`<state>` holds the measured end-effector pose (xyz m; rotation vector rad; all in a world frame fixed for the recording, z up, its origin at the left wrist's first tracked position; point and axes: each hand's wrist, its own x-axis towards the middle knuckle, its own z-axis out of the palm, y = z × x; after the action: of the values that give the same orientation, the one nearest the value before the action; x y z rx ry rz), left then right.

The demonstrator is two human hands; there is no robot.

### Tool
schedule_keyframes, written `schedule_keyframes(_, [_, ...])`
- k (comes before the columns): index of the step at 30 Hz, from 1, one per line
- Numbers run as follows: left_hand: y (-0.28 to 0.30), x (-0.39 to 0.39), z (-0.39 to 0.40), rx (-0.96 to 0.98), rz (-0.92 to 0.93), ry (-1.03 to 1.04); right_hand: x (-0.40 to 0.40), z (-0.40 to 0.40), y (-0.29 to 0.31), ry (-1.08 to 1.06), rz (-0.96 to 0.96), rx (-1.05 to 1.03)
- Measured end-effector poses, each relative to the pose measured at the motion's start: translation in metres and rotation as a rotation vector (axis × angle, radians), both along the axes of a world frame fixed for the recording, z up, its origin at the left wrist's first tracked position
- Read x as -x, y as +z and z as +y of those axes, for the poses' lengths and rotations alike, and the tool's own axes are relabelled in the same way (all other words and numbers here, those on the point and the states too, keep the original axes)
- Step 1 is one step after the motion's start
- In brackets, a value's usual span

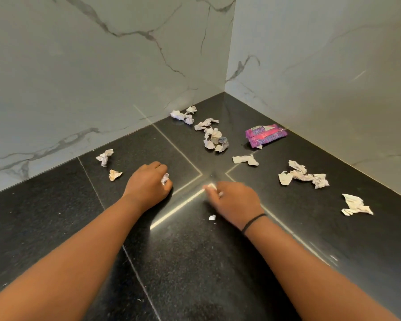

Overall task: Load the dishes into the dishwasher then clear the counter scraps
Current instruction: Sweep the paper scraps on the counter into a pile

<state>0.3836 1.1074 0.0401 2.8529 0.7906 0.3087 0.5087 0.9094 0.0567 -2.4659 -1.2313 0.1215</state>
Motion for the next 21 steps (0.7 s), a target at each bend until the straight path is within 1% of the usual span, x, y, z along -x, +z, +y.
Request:
schedule_keyframes(2, [0.000,-0.001,-0.007,0.007,-0.002,-0.064,-0.034,-0.039,0.012,-0.193,0.042,-0.087])
schedule_keyframes(5, [0.000,-0.007,-0.019,-0.016,-0.047,-0.148,-0.082,-0.107,0.020,-0.484,-0.072,-0.245])
schedule_keyframes(6, [0.001,-0.010,-0.023,-0.021,-0.065,-0.162,-0.097,-0.131,0.019,-0.536,-0.098,-0.274])
schedule_keyframes(7, [0.002,-0.016,-0.027,-0.008,-0.081,-0.168,-0.108,-0.152,0.017,-0.558,-0.080,-0.266])
schedule_keyframes(8, [0.004,-0.021,-0.031,0.017,-0.096,-0.160,-0.117,-0.170,0.010,-0.548,-0.056,-0.194])
schedule_keyframes(10, [0.008,-0.033,-0.040,0.091,-0.123,-0.113,-0.124,-0.195,-0.007,-0.494,-0.060,0.079])
schedule_keyframes(11, [0.008,-0.038,-0.042,0.118,-0.135,-0.092,-0.123,-0.201,-0.013,-0.477,-0.101,0.175])
schedule_keyframes(12, [0.008,-0.044,-0.045,0.143,-0.137,-0.079,-0.124,-0.207,-0.018,-0.474,-0.156,0.196])
schedule_keyframes(13, [0.008,-0.049,-0.046,0.164,-0.139,-0.070,-0.124,-0.211,-0.018,-0.488,-0.208,0.158])
schedule_keyframes(15, [0.008,-0.060,-0.046,0.202,-0.155,-0.058,-0.125,-0.218,-0.013,-0.606,-0.223,0.054])
schedule_keyframes(17, [0.013,-0.072,-0.046,0.242,-0.196,-0.042,-0.135,-0.225,-0.014,-0.740,-0.101,0.037])
schedule_keyframes(18, [0.017,-0.079,-0.046,0.259,-0.213,-0.029,-0.141,-0.226,-0.016,-0.759,-0.037,0.044])
schedule_keyframes(21, [0.026,-0.101,-0.039,0.274,-0.197,-0.006,-0.146,-0.210,-0.022,-0.660,0.026,0.059])
